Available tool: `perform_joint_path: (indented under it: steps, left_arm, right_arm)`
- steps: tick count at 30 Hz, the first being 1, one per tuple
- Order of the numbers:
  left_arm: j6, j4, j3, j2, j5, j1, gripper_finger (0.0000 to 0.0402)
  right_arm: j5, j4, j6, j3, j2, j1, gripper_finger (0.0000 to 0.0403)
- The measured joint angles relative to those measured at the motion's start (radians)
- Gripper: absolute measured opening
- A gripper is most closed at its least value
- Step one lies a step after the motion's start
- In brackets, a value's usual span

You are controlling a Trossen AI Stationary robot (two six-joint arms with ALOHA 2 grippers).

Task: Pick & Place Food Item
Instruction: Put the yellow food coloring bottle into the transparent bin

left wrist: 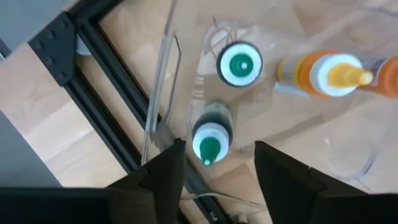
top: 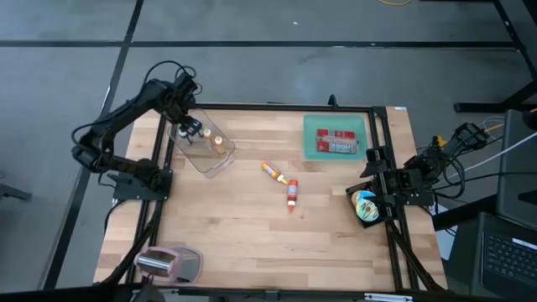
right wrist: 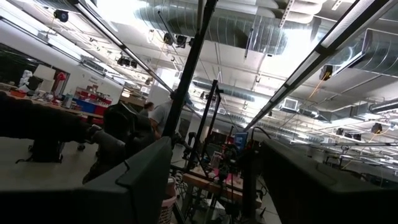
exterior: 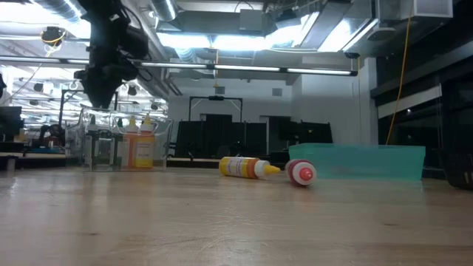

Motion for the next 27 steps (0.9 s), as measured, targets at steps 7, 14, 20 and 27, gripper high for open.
perform_joint_path:
  steps: [7, 14, 20, 27]
  left_arm:
    - [-0.010, 0.061, 0.001, -0.058, -0.038, -0.021, 0.0200]
    - [-0.009, 0.199, 0.082, -0.164, -0.039, -0.113, 0.0197]
    - [-0.102, 0.469, 0.111, -0.249, 0.106, -0.240, 0.0196]
    - [-0.194, 0.670, 0.112, -0.213, 0.138, -0.541, 0.0196]
  right_arm:
    - [0.000, 0.000, -0.007, 0.000, 0.000, 0.000, 0.0242]
    - [0.001, 0.000, -0.014, 0.000, 0.000, 0.000, 0.0242]
    - [0.004, 0.000, -0.011, 0.000, 0.000, 0.000, 0.0242]
    - [0.004, 0.000, -0.007, 0.000, 0.000, 0.000, 0.0242]
